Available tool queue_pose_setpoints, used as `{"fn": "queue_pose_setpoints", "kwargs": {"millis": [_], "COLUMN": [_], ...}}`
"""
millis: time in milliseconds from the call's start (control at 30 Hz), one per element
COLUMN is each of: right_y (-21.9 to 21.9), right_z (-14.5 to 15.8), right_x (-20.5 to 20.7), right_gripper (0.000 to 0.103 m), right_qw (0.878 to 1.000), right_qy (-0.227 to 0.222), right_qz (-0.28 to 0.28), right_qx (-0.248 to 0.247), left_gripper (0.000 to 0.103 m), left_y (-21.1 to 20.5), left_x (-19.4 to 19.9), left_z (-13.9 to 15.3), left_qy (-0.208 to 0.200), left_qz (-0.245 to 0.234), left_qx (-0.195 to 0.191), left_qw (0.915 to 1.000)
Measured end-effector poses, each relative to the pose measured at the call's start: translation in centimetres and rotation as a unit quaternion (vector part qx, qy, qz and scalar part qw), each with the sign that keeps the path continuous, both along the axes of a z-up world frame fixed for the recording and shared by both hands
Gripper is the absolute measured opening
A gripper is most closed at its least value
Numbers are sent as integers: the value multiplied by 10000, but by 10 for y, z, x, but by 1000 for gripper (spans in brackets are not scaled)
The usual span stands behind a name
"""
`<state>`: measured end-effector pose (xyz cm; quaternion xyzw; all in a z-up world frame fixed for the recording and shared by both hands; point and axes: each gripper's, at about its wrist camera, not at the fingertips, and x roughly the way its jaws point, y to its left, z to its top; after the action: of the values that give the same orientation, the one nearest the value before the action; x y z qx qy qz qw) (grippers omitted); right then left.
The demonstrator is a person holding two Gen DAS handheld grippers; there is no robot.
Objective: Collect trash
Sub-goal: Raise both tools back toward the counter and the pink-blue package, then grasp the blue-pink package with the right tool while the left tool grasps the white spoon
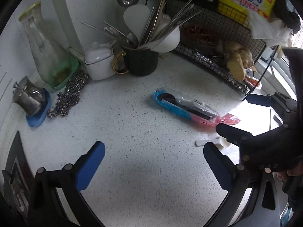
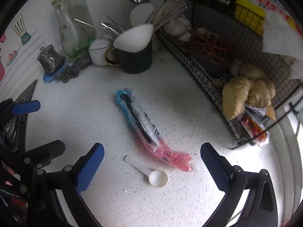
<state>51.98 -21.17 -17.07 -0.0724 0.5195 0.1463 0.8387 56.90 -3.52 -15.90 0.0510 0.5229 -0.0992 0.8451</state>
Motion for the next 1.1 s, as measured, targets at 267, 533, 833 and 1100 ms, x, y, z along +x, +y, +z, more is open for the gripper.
{"fn": "queue_pose_setpoints", "kwargs": {"millis": [267,533,833,1100], "right_y": [15,14,-21,-79], "right_z": [-42,-60,-48,-37], "right_x": [32,34,16,-18], "right_gripper": [92,60,18,18], "right_qw": [9989,9982,9995,9948], "right_qy": [254,418,238,315], "right_qz": [378,380,40,-957], "right_qx": [-98,-216,-202,-138], "left_gripper": [103,103,103,103], "left_y": [9,4,-16,-59], "left_x": [16,21,26,28], "left_z": [-26,-42,-45,-66], "left_qy": [246,364,381,572], "left_qz": [-106,-180,-601,-1479], "left_qx": [-117,-233,-425,-412], "left_qw": [9996,9989,9966,9865]}}
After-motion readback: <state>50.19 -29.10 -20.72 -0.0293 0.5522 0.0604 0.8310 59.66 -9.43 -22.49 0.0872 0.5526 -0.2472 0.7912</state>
